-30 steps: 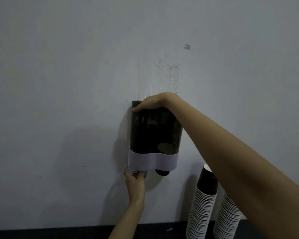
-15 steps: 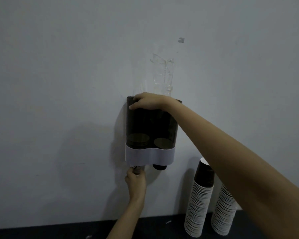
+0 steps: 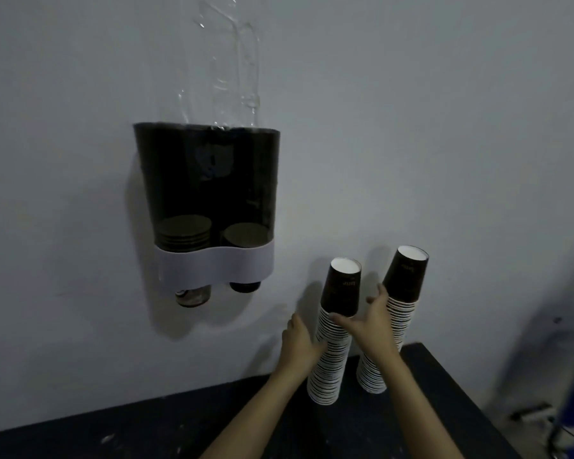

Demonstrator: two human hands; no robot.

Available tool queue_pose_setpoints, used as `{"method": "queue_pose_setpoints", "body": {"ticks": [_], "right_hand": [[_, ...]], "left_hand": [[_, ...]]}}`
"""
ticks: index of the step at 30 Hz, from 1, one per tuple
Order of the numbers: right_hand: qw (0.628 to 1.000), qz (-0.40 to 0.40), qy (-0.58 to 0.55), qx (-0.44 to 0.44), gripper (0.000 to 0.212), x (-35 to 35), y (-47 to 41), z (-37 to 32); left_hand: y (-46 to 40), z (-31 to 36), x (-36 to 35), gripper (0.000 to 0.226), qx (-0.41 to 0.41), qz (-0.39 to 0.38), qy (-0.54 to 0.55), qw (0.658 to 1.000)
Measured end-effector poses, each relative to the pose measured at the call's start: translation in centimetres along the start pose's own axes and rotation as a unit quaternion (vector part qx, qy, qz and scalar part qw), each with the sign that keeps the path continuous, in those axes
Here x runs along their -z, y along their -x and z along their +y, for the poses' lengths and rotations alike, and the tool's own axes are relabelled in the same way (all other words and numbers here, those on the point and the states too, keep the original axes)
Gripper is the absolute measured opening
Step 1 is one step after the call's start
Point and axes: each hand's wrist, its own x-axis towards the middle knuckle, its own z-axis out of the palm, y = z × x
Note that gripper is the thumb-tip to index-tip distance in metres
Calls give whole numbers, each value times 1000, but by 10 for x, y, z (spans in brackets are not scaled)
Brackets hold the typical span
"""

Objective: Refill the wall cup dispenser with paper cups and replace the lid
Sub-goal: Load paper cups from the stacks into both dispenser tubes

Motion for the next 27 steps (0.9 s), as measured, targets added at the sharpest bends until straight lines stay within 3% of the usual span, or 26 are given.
{"method": "queue_pose_setpoints", "body": {"ticks": [2,5,9,11,14,19,21,23,25,27], "right_hand": [[999,-25,-22,-1,118,-14,-9,23],[998,-34,-45,14,105,-32,-23,46],[997,-4,-72,39,83,-44,-31,61],[995,11,-81,51,77,-43,-33,61],[991,29,-106,72,72,-32,-39,46],[987,32,-115,106,71,0,-52,0],[989,19,-102,102,71,14,-53,-15],[991,15,-90,99,71,28,-50,-28],[993,5,-64,99,72,43,-45,-41],[993,-42,-11,114,70,60,-38,-55]], "left_hand": [[-16,-1,-10,97,-7,-11,-12,1000],[-36,-7,-25,100,-11,-10,3,1000],[-47,-19,-42,55,-42,24,39,998],[-47,-22,-46,50,-51,35,43,997],[-48,-20,-48,66,-64,16,45,997],[-39,-6,-33,115,-12,2,-11,1000],[-30,4,-20,112,-33,41,-18,998],[-15,22,-4,94,-87,125,11,988],[0,47,11,75,-147,212,69,964],[14,77,28,63,-197,252,157,934]]}}
